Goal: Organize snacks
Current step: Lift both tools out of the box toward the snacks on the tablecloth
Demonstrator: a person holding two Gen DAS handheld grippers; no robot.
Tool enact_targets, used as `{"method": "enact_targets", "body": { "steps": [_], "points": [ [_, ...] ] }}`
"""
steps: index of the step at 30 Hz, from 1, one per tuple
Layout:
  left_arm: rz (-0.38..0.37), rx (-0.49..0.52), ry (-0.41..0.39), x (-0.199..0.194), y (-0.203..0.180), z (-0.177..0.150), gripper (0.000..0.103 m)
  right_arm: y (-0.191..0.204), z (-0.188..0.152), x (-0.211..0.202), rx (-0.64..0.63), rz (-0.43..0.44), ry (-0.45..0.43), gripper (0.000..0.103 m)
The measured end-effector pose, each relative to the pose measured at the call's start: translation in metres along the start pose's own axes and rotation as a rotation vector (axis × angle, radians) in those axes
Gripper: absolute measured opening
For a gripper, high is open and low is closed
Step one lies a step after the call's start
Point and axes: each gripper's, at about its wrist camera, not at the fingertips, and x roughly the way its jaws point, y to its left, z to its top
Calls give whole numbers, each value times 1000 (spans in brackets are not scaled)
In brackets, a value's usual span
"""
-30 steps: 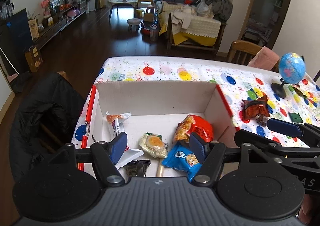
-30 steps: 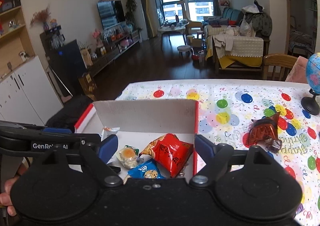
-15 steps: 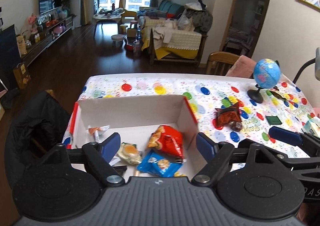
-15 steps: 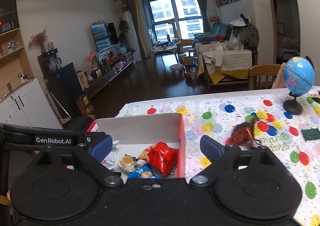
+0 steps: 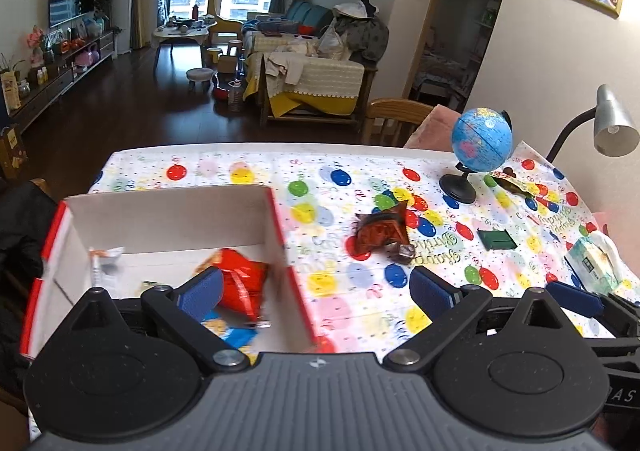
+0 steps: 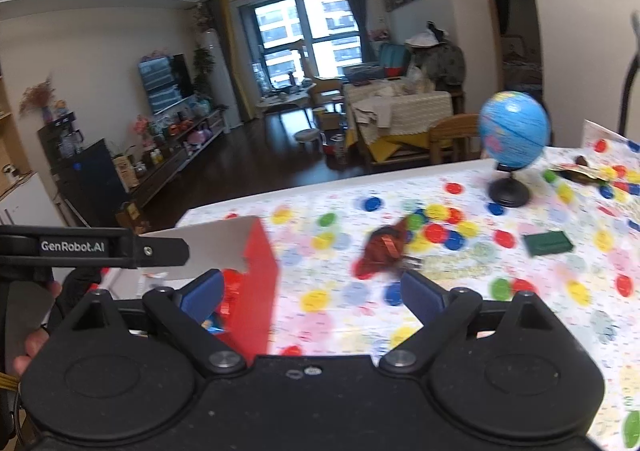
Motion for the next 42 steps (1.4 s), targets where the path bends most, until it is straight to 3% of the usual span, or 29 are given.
{"method": "enact_targets", "body": {
  "steps": [6, 13, 25, 35, 42],
  "points": [
    [29, -12, 14, 24, -47, 5, 100, -55, -1, -7, 48, -45, 3, 95],
    [40, -16, 90, 60, -97, 1, 100, -114, -2, -9, 56, -90, 6, 95],
    [59, 31, 154, 118, -177, 1, 100, -206, 10, 16, 100, -170, 43, 95],
    [67, -89, 373, 178, -196, 5, 100, -264, 33, 78, 8, -186, 117, 95],
    [70, -191, 546, 198, -194, -22, 100, -278, 21, 103, -11, -159, 175, 95]
  ]
}}
